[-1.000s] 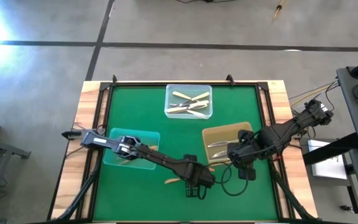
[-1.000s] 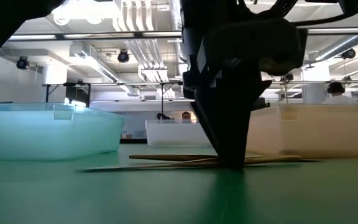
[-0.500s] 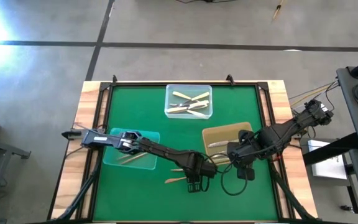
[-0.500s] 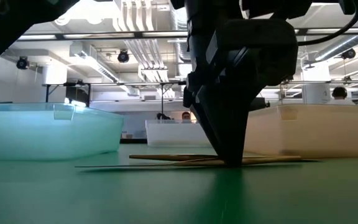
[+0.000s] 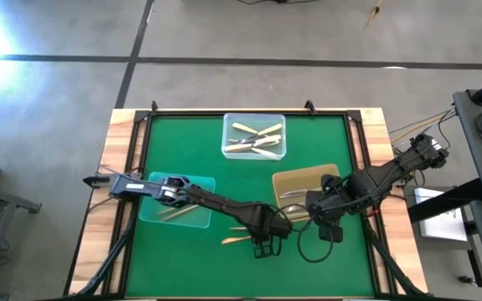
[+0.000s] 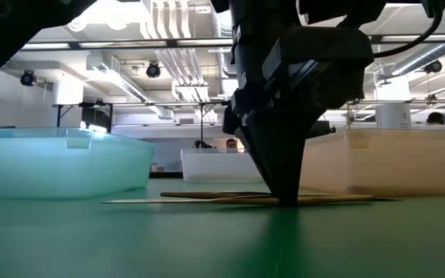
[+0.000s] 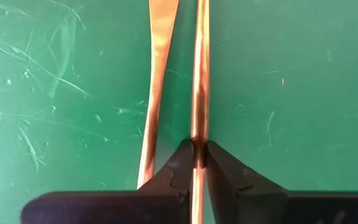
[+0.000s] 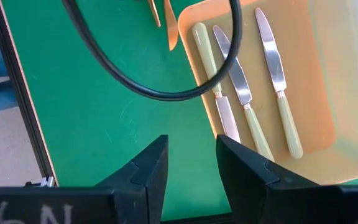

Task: Sort silverware by color (type)
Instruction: Put the gold knife into the blue bin

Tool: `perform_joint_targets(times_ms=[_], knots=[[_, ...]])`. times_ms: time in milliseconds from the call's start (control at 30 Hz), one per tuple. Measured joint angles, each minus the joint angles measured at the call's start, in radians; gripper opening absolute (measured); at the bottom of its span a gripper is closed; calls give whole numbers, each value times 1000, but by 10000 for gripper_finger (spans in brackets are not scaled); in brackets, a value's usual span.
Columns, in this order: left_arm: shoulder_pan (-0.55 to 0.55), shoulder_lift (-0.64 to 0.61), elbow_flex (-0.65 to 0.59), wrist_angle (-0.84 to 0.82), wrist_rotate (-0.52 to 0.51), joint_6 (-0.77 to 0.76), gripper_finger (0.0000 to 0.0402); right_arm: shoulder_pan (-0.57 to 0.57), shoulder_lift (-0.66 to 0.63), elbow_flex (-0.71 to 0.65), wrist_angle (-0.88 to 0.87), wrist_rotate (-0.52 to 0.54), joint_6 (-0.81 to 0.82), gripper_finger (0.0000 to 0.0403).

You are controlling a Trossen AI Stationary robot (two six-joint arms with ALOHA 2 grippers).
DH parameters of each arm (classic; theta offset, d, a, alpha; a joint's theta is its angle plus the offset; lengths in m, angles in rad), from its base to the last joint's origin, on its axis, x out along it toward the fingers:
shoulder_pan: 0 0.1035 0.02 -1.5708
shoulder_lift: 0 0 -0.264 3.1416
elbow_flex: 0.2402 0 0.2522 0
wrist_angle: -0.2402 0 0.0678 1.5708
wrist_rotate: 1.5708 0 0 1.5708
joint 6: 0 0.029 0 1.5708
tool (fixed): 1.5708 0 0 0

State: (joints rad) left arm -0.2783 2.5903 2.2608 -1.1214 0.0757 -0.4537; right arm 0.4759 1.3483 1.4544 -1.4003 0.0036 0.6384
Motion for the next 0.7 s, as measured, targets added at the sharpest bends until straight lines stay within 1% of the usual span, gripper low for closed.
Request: perform_joint_targets(times_ms=[167, 267, 400, 533, 600, 700], knots=[[-11, -23, 54, -36, -4, 27, 4, 0, -10, 0, 0, 0, -1, 124], [-13, -41, 77, -41, -3, 31, 3, 1, -44, 0, -9, 20, 5, 119], [-16, -91, 89, -41, -60, -2, 2, 15, -132, 0, -9, 122, 83, 114], [-16, -123, 89, -22, -105, -55, 2, 54, -211, -2, 38, 240, 147, 115], [-20, -142, 88, 4, -148, -76, 1, 79, -234, -4, 68, 308, 160, 115], [-23, -205, 89, 60, -232, -98, 1, 116, -249, -4, 97, 392, 148, 116]])
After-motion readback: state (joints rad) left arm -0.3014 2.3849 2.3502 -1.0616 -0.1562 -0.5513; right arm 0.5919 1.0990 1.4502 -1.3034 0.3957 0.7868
